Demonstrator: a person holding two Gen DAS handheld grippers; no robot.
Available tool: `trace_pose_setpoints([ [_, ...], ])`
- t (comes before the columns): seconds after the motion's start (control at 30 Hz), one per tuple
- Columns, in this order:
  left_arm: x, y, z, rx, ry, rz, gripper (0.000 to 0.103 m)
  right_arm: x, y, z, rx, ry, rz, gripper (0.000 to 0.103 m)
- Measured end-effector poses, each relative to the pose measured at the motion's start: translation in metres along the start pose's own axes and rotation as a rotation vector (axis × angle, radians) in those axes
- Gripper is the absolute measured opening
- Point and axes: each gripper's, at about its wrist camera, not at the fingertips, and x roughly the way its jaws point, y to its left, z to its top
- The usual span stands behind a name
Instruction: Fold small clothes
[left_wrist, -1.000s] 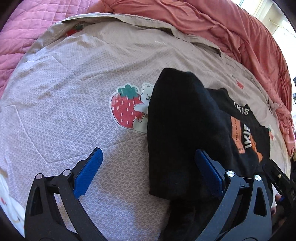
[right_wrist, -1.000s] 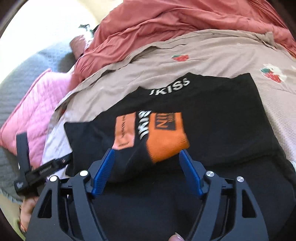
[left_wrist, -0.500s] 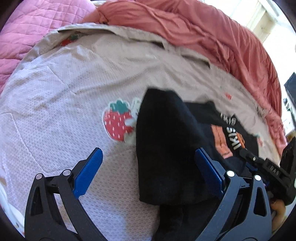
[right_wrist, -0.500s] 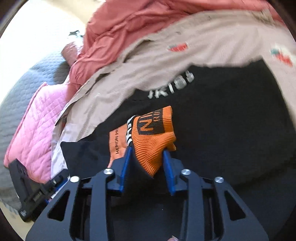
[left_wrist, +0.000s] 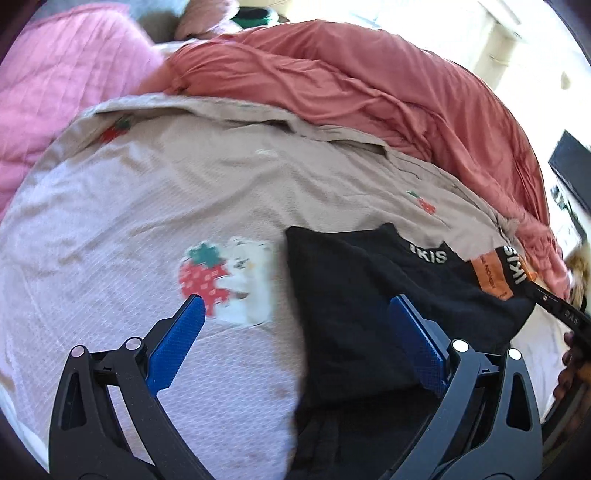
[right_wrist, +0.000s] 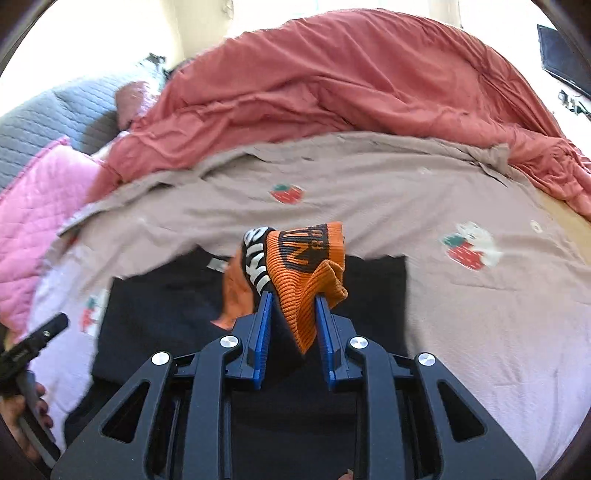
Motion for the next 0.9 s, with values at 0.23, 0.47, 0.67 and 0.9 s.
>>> trace_pose_setpoints([
  [0.23,0.035,-0.053,-0.017,0.179,0.093,-0.082,0.094,0.029,-0.005,-0.024,-0.079,0.095,-0.162,0.037],
  [0.47,0.063,-0.063,-0.036,0.234,0.212,-0.044,0.094,0.018,-0.043,-0.027,0.031,0.078,-0.14,0.048],
  [0.67,0.043,-0.06,-0.025,0.184,0.126,-0.119,0.094,0.038,-0.065,-0.02,0.122,0.123,-0.07,0.048],
  [0.9,0.058,-0.058,-0.032,0.175,0.197,-0.128,0.094,0.082,-0.042,-0.021,0.058,0.221,-0.029,0.048],
])
